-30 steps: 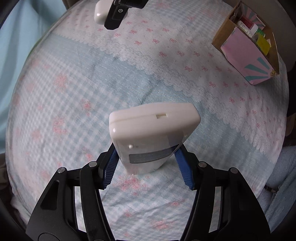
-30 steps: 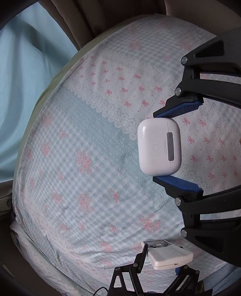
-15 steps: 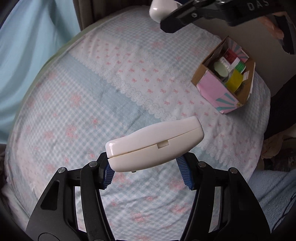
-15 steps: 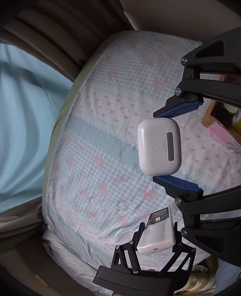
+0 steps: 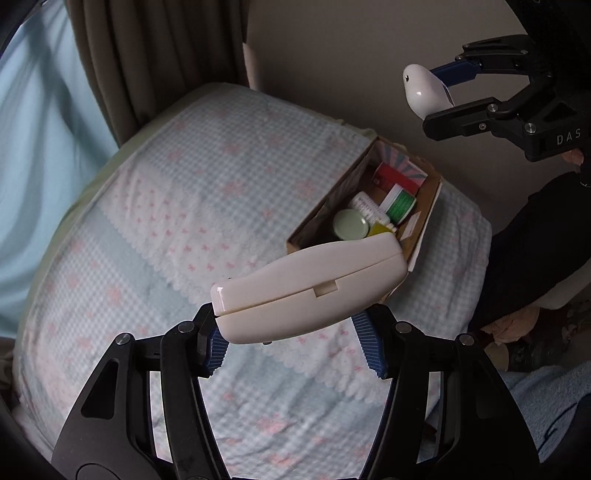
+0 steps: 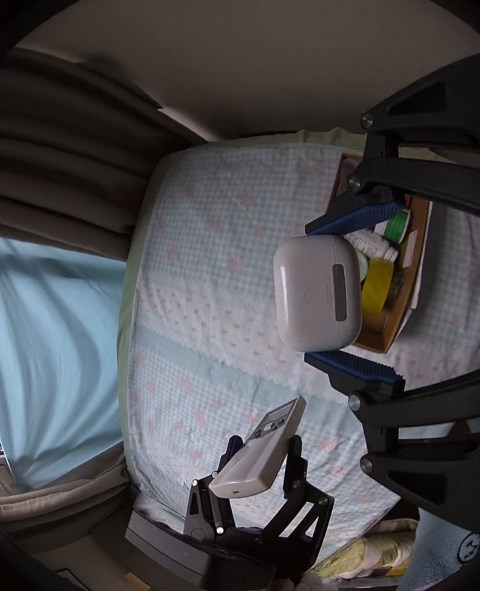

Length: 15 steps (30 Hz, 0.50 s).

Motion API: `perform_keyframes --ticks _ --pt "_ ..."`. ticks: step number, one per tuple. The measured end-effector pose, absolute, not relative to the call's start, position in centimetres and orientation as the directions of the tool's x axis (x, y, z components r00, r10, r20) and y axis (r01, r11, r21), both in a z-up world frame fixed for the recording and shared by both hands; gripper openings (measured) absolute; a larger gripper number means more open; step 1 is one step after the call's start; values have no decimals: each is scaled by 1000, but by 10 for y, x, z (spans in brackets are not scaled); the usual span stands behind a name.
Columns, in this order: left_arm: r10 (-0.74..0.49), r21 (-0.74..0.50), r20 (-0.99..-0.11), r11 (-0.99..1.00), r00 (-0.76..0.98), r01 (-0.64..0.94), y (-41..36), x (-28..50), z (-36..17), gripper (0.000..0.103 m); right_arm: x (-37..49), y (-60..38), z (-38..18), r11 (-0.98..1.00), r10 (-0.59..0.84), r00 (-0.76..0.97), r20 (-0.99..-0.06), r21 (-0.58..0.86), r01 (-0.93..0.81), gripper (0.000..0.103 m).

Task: Organize rigid objects
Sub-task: 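Lift the remote and earbud case and carry both over the cardboard box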

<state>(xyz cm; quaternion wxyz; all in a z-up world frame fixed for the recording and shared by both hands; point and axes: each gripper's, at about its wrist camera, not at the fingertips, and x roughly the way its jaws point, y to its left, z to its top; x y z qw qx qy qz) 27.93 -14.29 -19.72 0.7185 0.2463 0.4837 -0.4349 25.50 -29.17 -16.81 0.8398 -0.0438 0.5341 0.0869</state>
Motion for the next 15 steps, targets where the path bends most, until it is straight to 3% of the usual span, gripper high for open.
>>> perform_keyframes --ticks 15 --pt "-336 -146 -942 485 29 862 -266 237 -279 56 202 -421 -262 995 100 338 -936 87 -53 56"
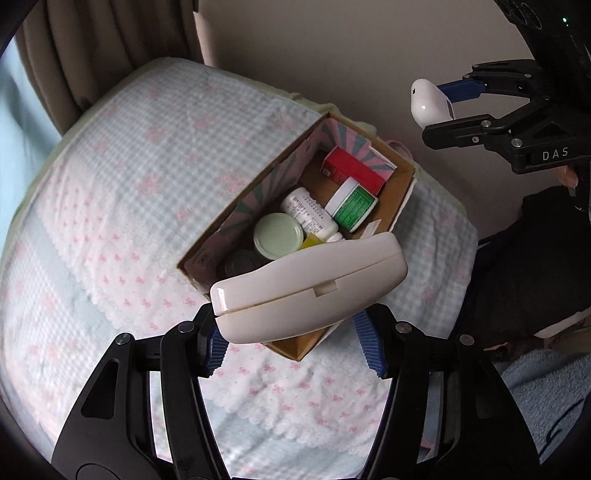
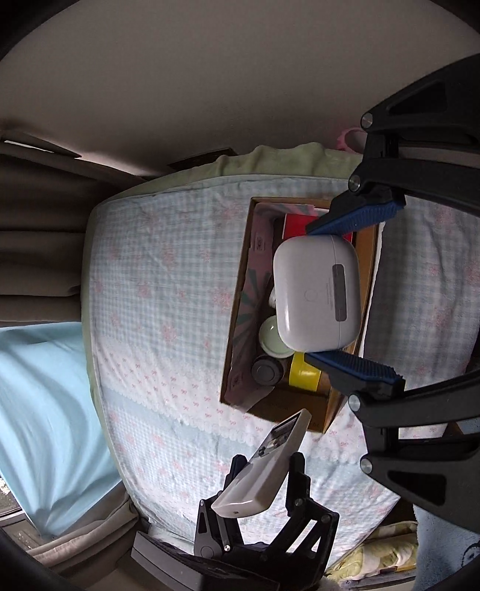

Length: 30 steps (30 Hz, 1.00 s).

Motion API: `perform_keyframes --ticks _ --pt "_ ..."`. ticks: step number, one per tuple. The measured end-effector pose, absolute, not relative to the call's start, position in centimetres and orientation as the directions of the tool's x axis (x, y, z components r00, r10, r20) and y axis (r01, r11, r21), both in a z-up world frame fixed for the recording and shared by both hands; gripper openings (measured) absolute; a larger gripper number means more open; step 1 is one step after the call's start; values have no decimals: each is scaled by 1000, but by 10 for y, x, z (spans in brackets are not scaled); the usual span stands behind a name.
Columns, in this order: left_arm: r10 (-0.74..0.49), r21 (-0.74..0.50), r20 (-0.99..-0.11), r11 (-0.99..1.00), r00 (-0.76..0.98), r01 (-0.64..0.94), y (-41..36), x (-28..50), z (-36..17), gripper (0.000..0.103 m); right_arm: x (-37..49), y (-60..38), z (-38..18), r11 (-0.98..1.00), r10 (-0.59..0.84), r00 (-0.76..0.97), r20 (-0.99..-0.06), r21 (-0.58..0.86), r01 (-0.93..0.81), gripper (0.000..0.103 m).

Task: Organize rigid objects
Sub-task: 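Lift the remote and earbud case and carry both over the cardboard box, then release the remote with the left tool while the right tool releases the earbud case into the box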

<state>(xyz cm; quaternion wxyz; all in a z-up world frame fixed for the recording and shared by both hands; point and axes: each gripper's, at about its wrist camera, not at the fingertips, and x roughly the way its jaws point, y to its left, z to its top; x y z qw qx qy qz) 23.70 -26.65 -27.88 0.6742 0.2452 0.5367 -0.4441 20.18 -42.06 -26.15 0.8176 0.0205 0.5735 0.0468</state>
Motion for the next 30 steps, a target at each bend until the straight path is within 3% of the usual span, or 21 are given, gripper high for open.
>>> perform_keyframes --ticks 14,23,24,25,26,28,30 --pt "-202 -107 -979 458 -14 883 -290 253 -341 56 236 -448 -362 980 189 280 -941 198 5 56" --pt "-144 -108 -988 337 -62 935 -327 273 -364 56 261 -447 -409 971 222 238 -946 236 34 56" --pt "-138 -97 -989 330 -54 939 -331 274 -366 60 263 -448 -414 968 231 229 -946 247 45 56" --pt "-131 -82 -991 328 -41 941 -335 274 -366 78 264 -448 -418 966 237 221 -946 254 54 58" --pt "-128 -68 -991 330 -26 942 -337 275 -367 97 265 -449 -421 964 240 212 -947 258 60 63" --pt "-147 -74 -989 334 -26 940 -338 275 -365 103 265 -449 -421 972 208 221 -953 227 66 103" --pt "-160 -109 -986 346 -55 932 -337 277 -365 103 264 -452 -416 974 186 243 -952 211 80 103"
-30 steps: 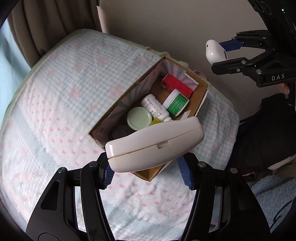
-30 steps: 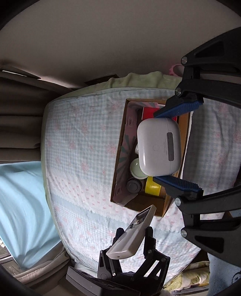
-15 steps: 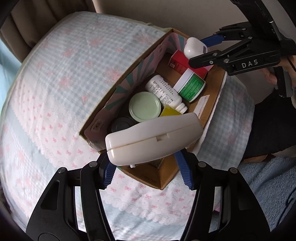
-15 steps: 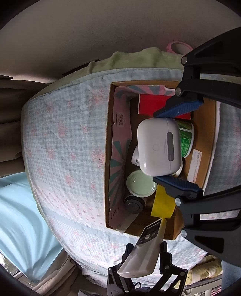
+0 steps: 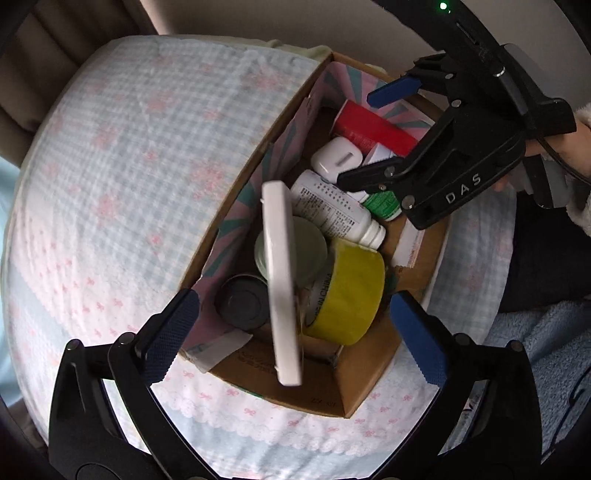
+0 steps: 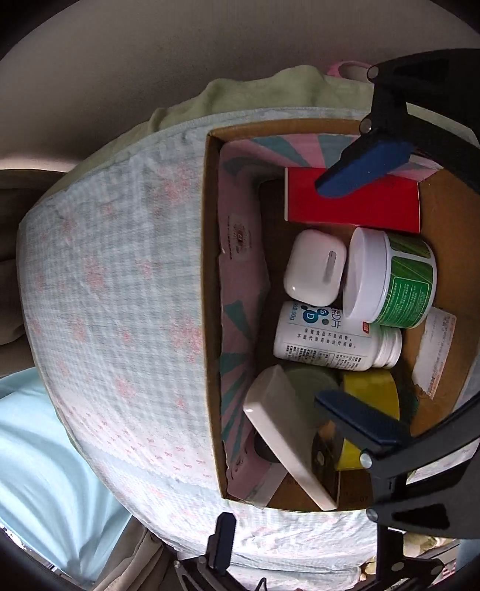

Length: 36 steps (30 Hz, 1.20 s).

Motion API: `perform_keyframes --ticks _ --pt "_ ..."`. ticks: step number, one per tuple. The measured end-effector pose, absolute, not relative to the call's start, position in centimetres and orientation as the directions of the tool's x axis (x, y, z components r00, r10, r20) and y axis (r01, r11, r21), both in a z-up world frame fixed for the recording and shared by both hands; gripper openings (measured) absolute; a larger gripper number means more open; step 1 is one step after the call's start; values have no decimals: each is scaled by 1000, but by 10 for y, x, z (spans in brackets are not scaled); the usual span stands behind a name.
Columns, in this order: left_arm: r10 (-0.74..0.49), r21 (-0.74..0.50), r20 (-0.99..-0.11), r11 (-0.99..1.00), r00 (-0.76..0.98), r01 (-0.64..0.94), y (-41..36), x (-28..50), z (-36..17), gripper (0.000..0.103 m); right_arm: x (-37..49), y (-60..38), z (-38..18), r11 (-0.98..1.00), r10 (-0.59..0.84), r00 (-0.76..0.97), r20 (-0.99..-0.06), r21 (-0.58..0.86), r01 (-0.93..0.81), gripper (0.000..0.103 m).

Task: Organize rigid objects

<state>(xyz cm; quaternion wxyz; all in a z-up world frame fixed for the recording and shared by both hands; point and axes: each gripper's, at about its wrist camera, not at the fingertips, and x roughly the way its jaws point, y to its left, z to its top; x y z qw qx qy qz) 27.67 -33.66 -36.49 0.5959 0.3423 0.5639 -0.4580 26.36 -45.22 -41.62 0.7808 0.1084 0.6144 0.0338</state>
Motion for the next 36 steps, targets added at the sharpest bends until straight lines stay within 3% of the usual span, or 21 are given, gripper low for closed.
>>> perform_keyframes --ticks 19,36 --pt "-230 -122 -973 426 -23 896 -312 255 -331 103 241 -446 -364 969 158 294 -943 206 139 103" --pt "-351 -71 -917 610 189 789 -204 216 -205 103 211 -367 -225 977 179 426 -887 212 31 103"
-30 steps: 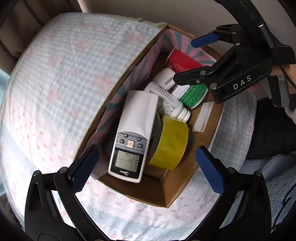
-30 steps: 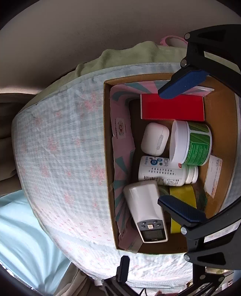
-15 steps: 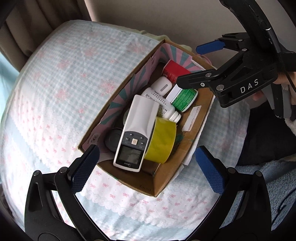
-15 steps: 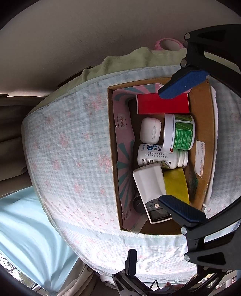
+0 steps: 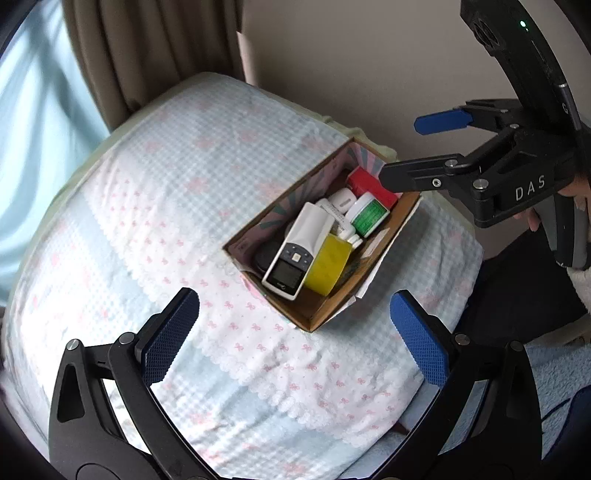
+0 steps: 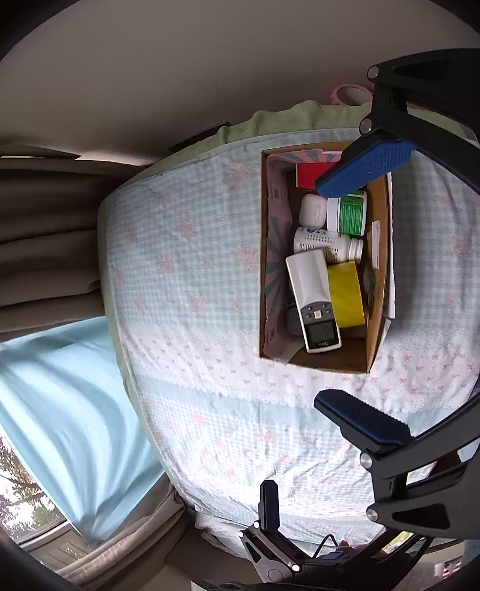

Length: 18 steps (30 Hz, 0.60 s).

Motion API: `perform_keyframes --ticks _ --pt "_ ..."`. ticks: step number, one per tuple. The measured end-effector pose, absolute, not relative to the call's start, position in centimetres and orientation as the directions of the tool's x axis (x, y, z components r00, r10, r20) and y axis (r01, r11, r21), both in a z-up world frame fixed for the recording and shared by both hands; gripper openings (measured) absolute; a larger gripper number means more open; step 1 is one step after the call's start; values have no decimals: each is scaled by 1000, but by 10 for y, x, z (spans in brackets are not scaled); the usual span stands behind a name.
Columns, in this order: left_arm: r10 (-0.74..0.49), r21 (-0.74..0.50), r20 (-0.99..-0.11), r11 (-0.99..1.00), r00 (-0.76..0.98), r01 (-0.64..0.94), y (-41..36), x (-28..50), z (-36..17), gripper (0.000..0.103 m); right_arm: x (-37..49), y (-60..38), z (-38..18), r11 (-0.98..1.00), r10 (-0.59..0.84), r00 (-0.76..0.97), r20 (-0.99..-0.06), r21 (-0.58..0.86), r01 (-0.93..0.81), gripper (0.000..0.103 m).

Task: Organize rigid objects

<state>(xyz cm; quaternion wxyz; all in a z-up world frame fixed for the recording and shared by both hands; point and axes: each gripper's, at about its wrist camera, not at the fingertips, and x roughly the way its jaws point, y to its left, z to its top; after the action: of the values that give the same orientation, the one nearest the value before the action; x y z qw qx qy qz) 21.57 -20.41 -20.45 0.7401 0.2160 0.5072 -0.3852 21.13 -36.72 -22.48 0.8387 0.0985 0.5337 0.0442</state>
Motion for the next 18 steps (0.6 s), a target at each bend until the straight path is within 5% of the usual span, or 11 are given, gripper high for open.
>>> perform_keyframes --ticks 7,13,18 --pt "-374 -82 -835 810 404 580 -108 200 -113 103 199 -306 -139 980 175 524 -834 198 -12 103" --pt "-270 6 -674 929 688 371 -34 160 -31 103 174 -259 -58 983 146 668 -730 183 -15 103" --pt "-200 -33 -567 975 799 220 11 130 -2 103 146 -228 -28 993 86 760 -644 118 -12 103"
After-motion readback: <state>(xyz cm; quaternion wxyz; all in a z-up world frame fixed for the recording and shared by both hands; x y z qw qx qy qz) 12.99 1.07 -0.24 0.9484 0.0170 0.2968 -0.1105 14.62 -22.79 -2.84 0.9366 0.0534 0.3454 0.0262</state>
